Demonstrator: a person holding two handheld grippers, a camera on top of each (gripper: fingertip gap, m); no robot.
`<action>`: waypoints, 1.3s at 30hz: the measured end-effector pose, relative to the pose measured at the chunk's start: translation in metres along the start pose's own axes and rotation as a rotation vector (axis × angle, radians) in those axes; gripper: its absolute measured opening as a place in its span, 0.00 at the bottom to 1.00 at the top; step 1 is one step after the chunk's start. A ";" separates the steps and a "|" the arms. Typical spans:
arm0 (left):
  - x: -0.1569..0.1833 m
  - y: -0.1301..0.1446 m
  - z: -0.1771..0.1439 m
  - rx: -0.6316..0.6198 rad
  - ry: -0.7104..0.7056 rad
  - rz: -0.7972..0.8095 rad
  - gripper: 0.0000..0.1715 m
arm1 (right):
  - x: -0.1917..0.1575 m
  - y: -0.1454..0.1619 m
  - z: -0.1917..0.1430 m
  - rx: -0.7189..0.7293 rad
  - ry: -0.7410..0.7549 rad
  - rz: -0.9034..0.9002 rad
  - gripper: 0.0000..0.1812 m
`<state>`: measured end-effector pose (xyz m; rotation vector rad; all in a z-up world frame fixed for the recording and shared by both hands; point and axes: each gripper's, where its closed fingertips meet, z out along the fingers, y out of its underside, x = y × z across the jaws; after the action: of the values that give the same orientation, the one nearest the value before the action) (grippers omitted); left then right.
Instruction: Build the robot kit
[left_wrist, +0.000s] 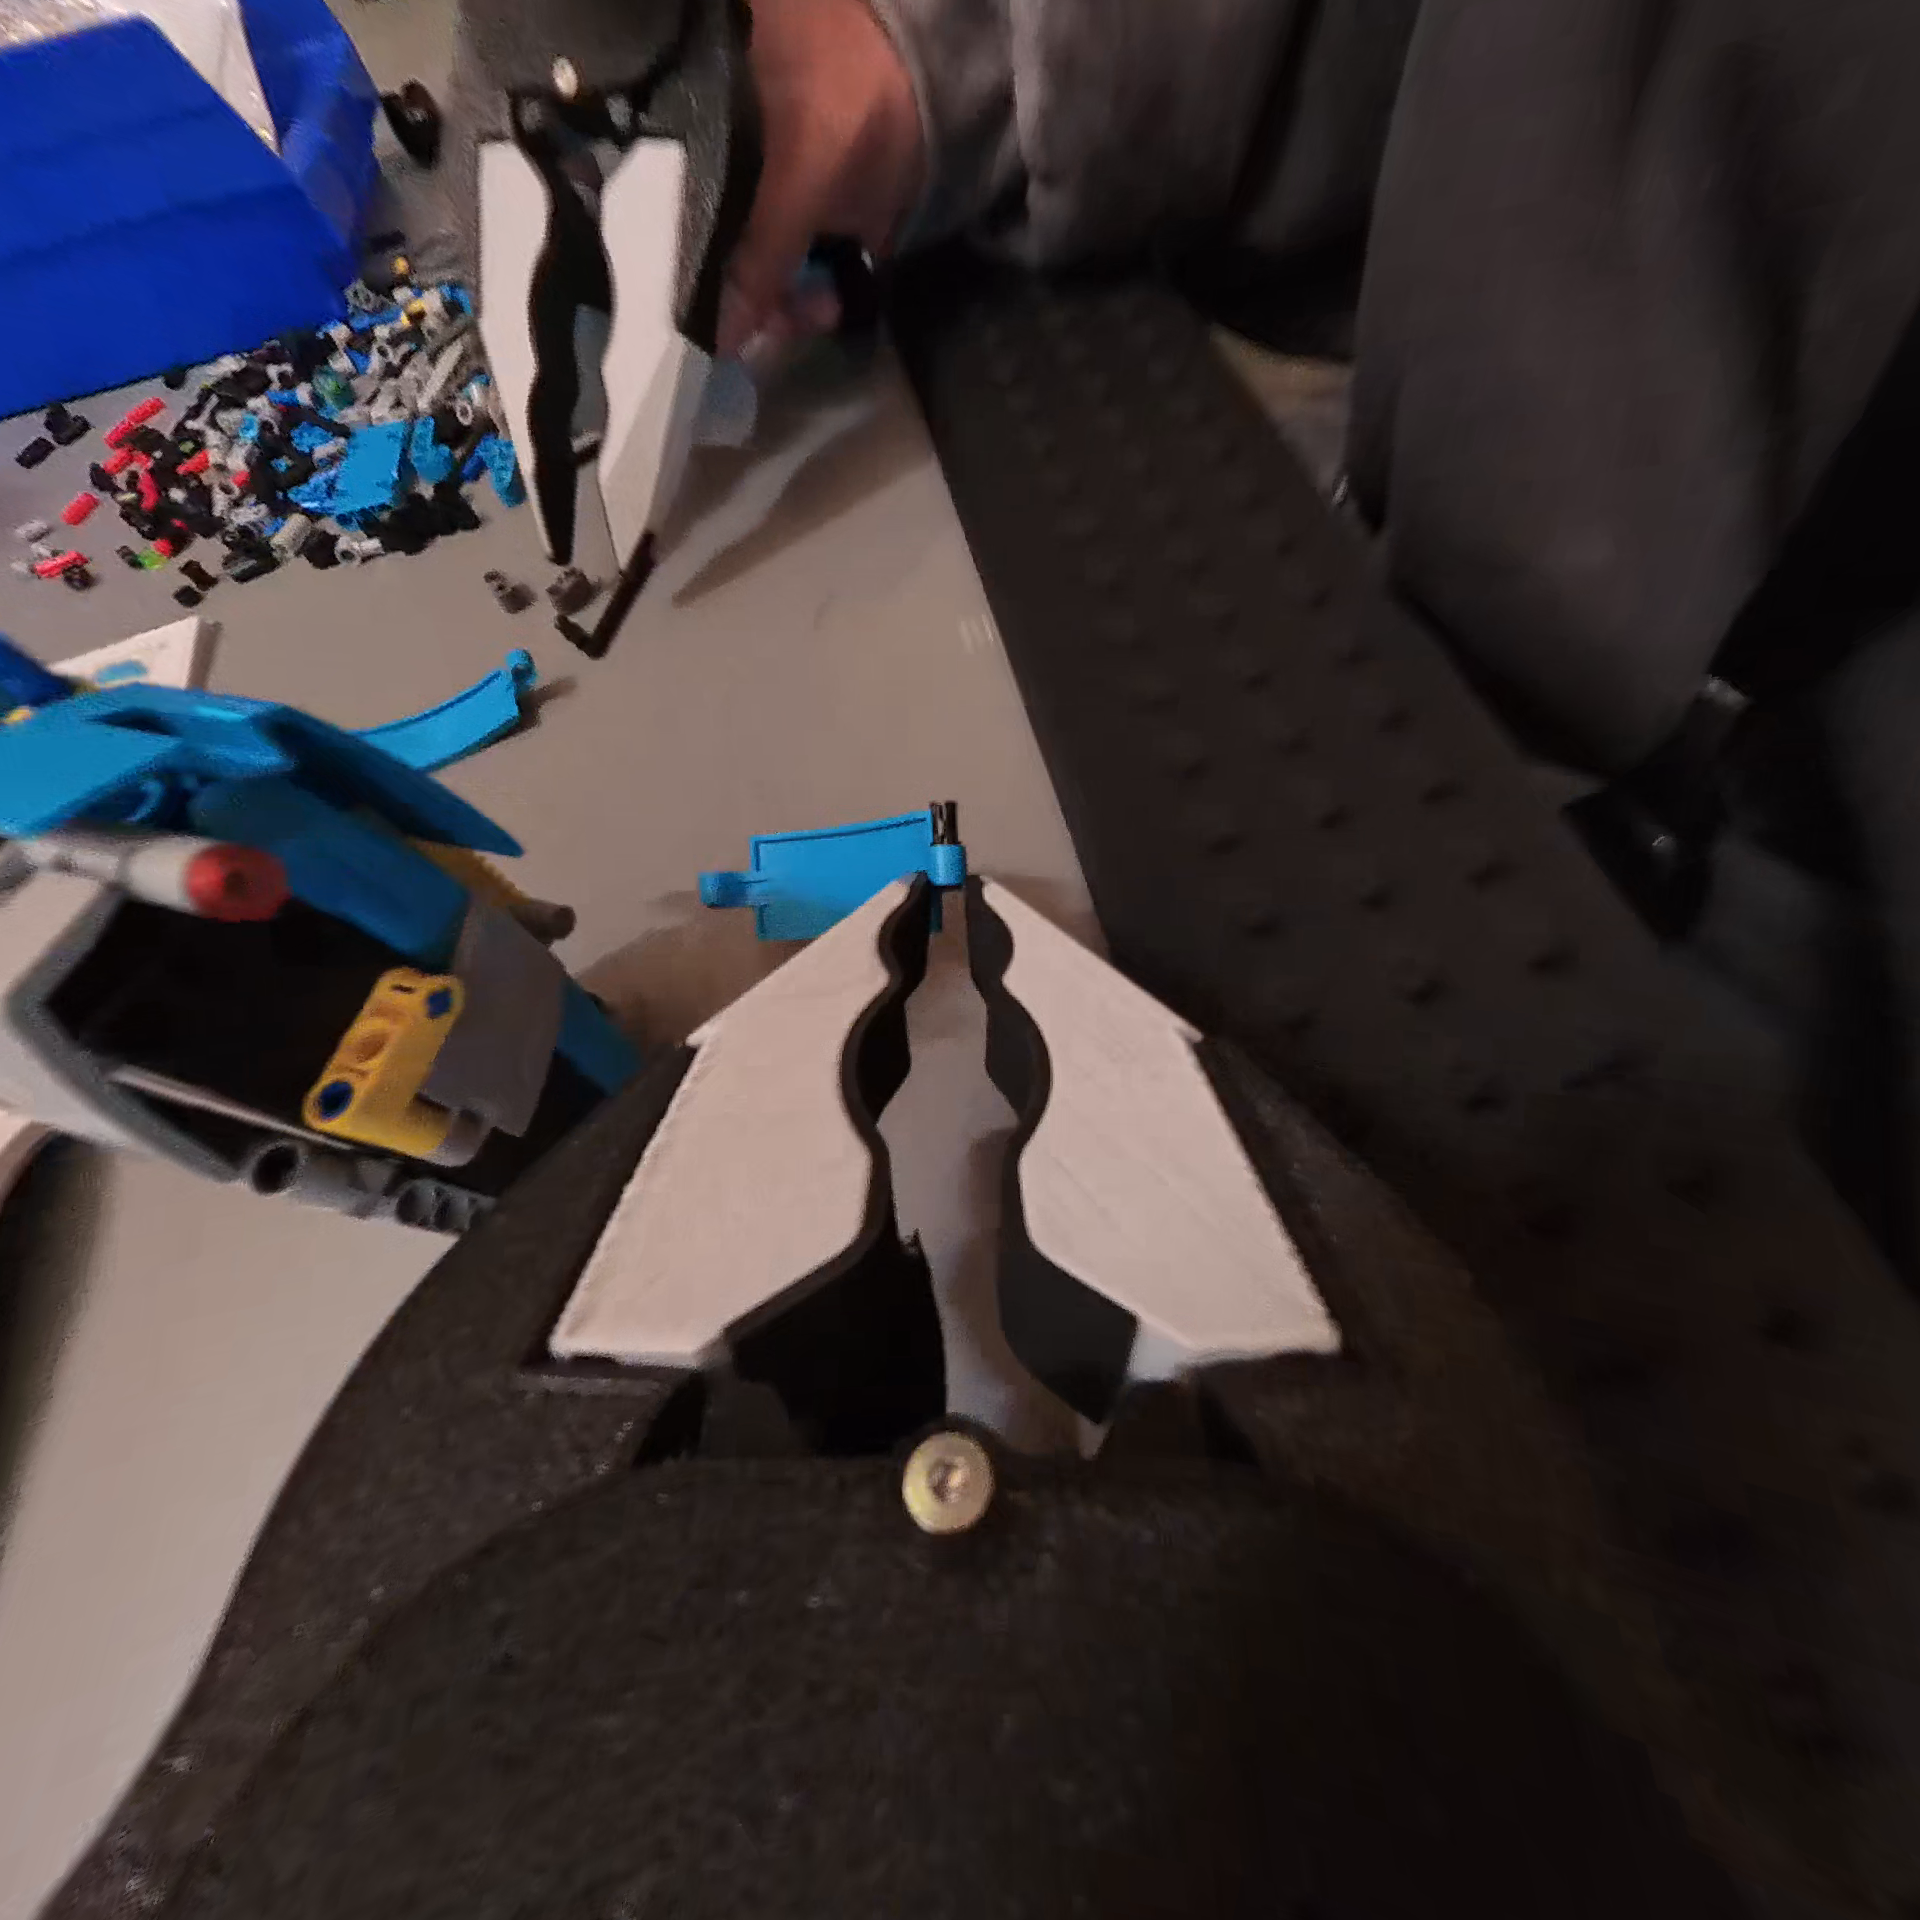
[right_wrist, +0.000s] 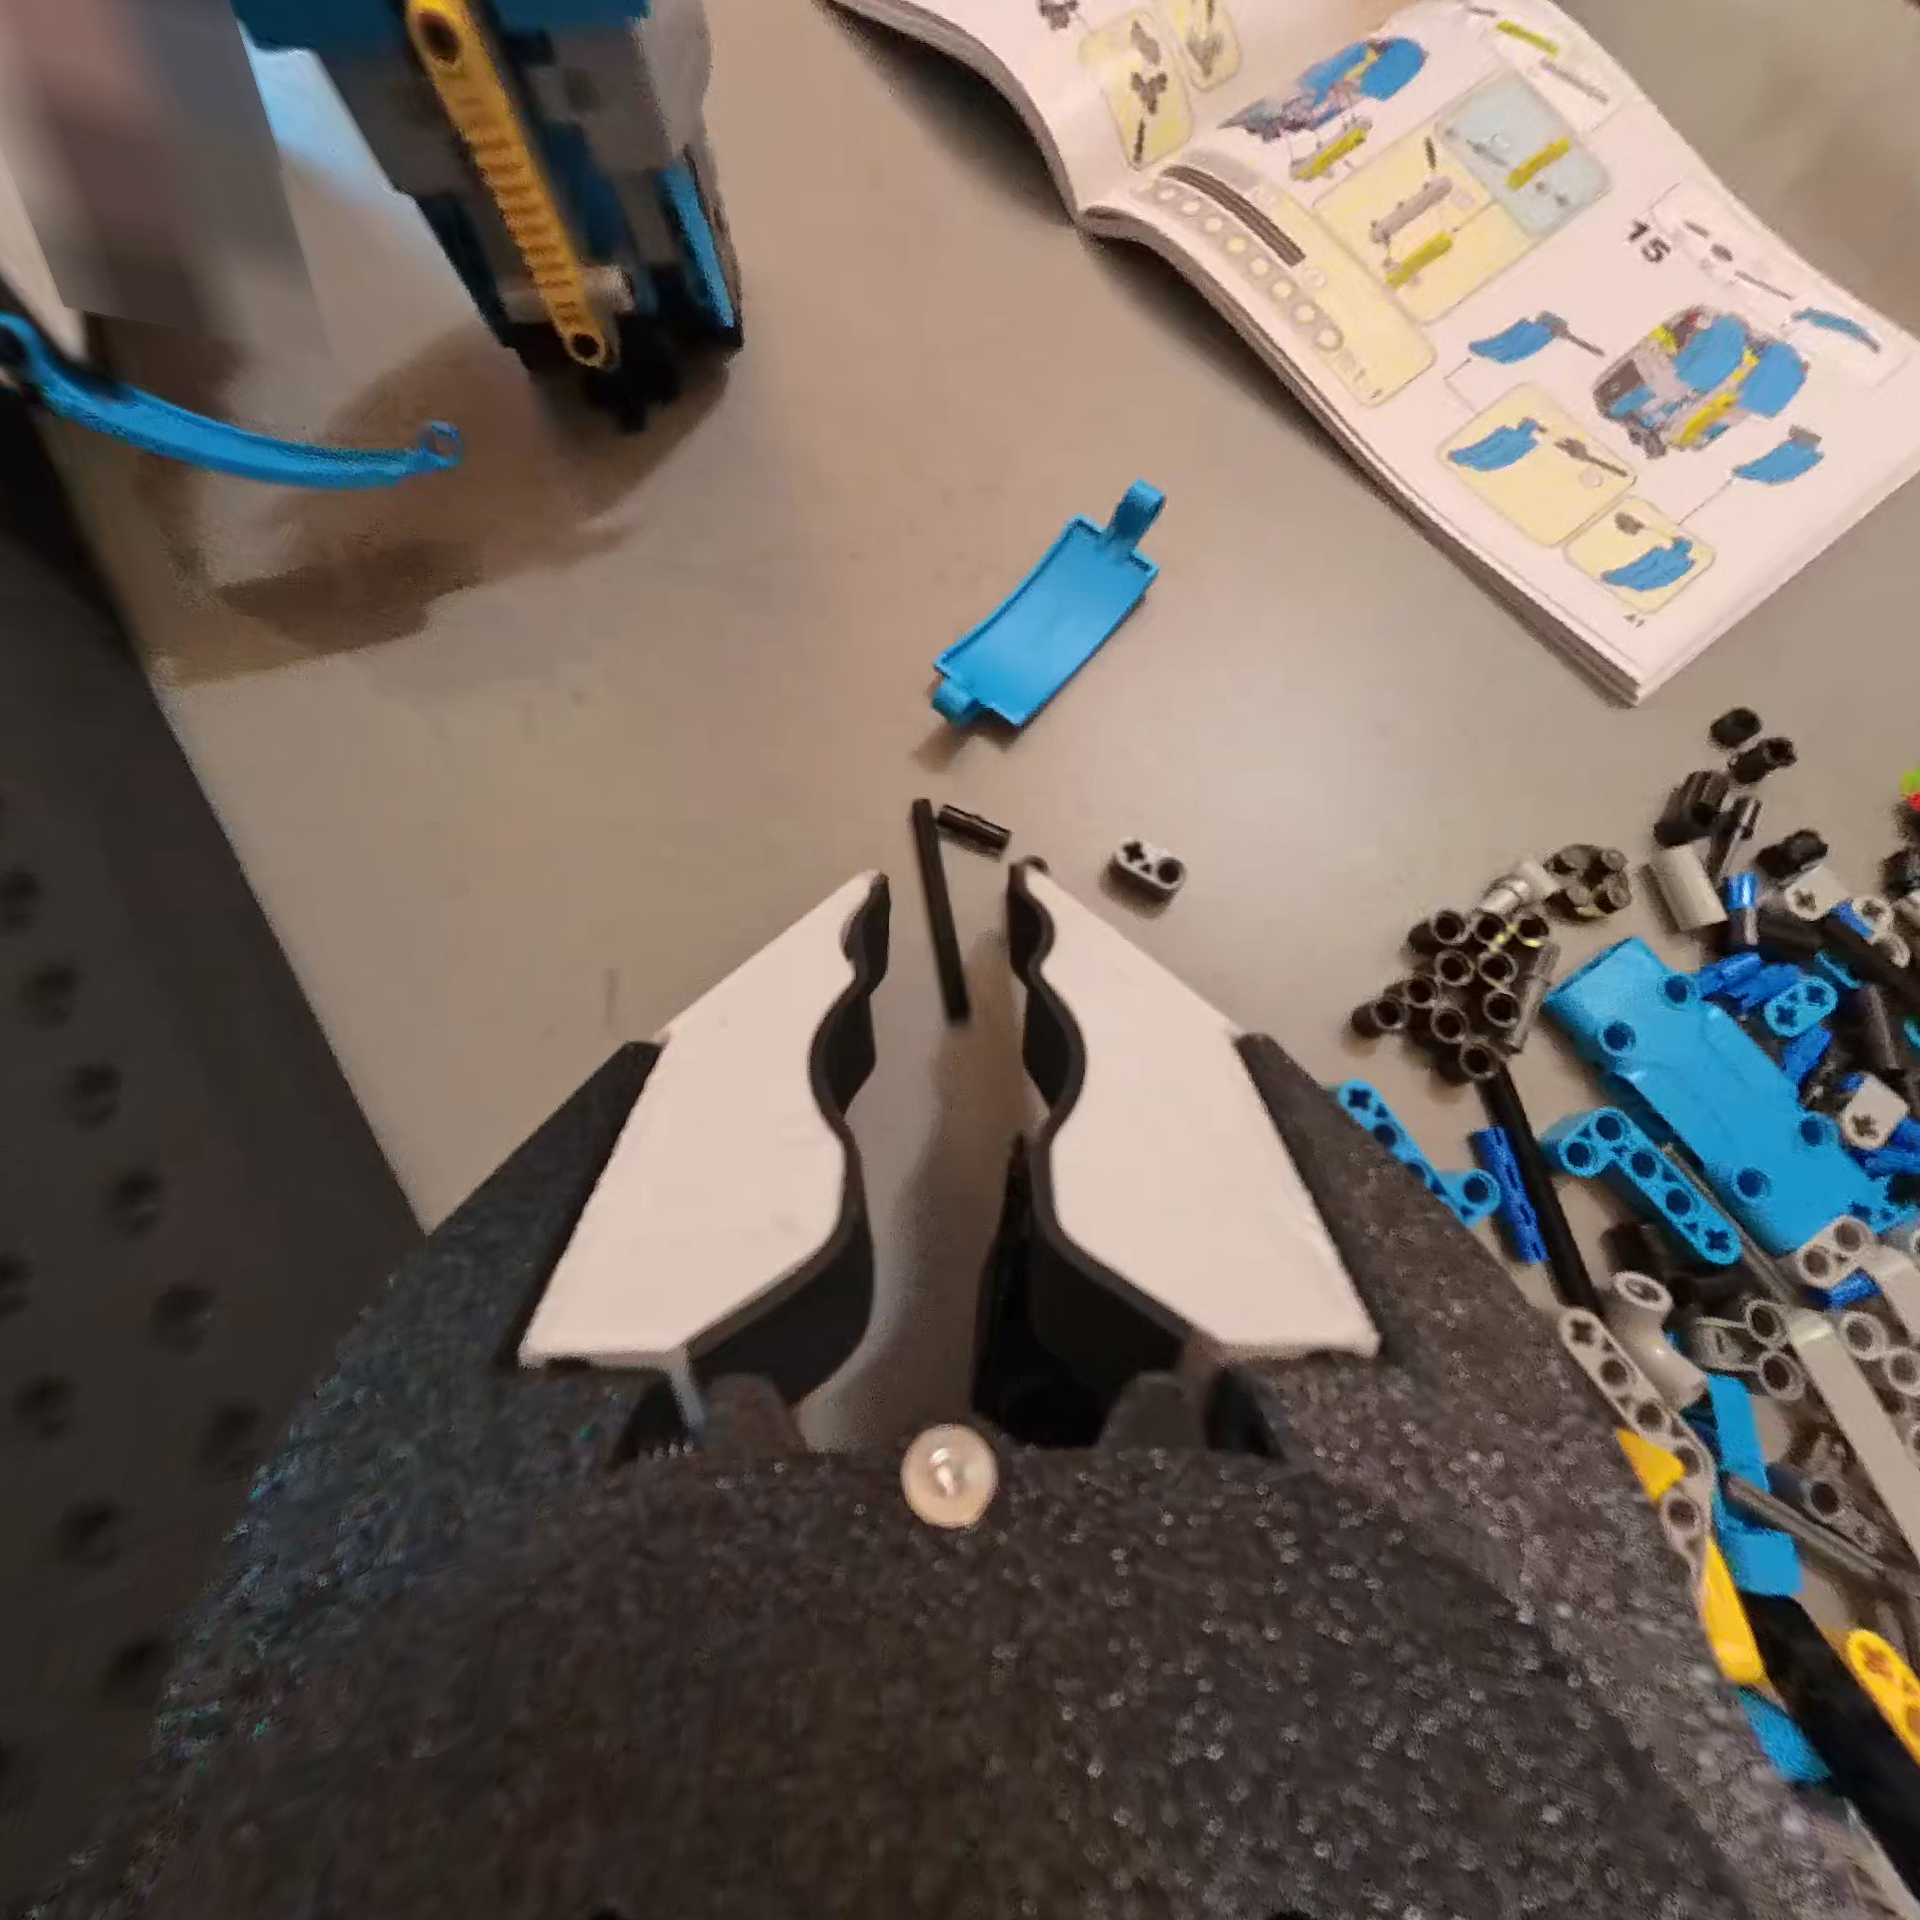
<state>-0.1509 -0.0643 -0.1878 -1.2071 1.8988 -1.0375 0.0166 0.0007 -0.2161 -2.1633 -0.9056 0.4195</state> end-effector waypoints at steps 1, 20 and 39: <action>0.001 0.003 0.002 -0.025 -0.008 0.024 0.04 | -0.002 -0.002 0.000 0.003 -0.003 -0.003 0.12; 0.000 0.020 0.010 -0.133 -0.077 0.112 0.06 | -0.005 0.000 -0.010 -0.037 0.002 -0.023 0.06; 0.002 0.007 0.005 -0.047 -0.055 0.086 0.12 | -0.009 0.014 0.008 -0.359 -0.044 -0.055 0.03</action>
<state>-0.1502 -0.0657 -0.1966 -1.1575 1.9246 -0.9093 0.0125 -0.0085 -0.2317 -2.4526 -1.1324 0.2945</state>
